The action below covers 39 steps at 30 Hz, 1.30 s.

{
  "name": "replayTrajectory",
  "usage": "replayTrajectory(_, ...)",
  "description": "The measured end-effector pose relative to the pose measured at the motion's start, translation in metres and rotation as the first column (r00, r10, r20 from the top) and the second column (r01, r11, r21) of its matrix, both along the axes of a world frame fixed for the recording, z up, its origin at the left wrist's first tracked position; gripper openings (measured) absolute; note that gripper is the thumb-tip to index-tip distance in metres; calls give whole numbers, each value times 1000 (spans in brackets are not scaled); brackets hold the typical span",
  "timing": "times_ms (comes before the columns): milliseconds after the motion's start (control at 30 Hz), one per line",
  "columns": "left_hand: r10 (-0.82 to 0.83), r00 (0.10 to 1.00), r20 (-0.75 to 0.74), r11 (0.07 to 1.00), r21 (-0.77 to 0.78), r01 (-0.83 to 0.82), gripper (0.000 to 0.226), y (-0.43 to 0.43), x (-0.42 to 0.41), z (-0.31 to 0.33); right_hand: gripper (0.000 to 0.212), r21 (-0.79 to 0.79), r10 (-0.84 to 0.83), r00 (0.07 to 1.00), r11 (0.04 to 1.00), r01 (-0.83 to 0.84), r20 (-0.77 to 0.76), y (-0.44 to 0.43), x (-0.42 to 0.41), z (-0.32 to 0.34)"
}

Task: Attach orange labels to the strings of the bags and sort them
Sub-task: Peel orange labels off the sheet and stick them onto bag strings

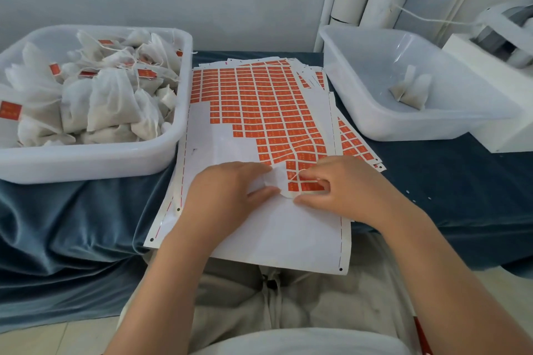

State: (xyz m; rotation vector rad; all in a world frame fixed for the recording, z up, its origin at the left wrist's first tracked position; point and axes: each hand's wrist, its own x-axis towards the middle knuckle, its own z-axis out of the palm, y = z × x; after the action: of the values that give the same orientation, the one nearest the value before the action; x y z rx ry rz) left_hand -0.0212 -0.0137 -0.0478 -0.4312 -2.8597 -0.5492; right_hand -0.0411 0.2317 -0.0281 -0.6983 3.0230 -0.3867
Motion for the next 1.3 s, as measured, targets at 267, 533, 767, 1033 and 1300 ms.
replayTrajectory(267,42,996,-79,999,19,-40,40,5,-2,-3,42,-98,55,961,992,-85,-270,-10,7,-16)
replayTrajectory(533,-118,968,223,866,499,-10,83,21,27,25,13,-310,-111,888,950,-37,-445,-22,11,-17)
replayTrajectory(767,-234,844,484,267,866,-422,41,55,26,15,20,-347,-100,883,935,-74,-458,-25,14,-6)
replayTrajectory(1033,-7,956,294,429,864,-263,25,54,30,4,21,-551,-173,977,831,75,-127,-29,16,4)
replayTrajectory(1300,91,969,230,583,777,-239,34,57,30,-1,40,-443,-201,968,889,117,-148,-33,19,7)
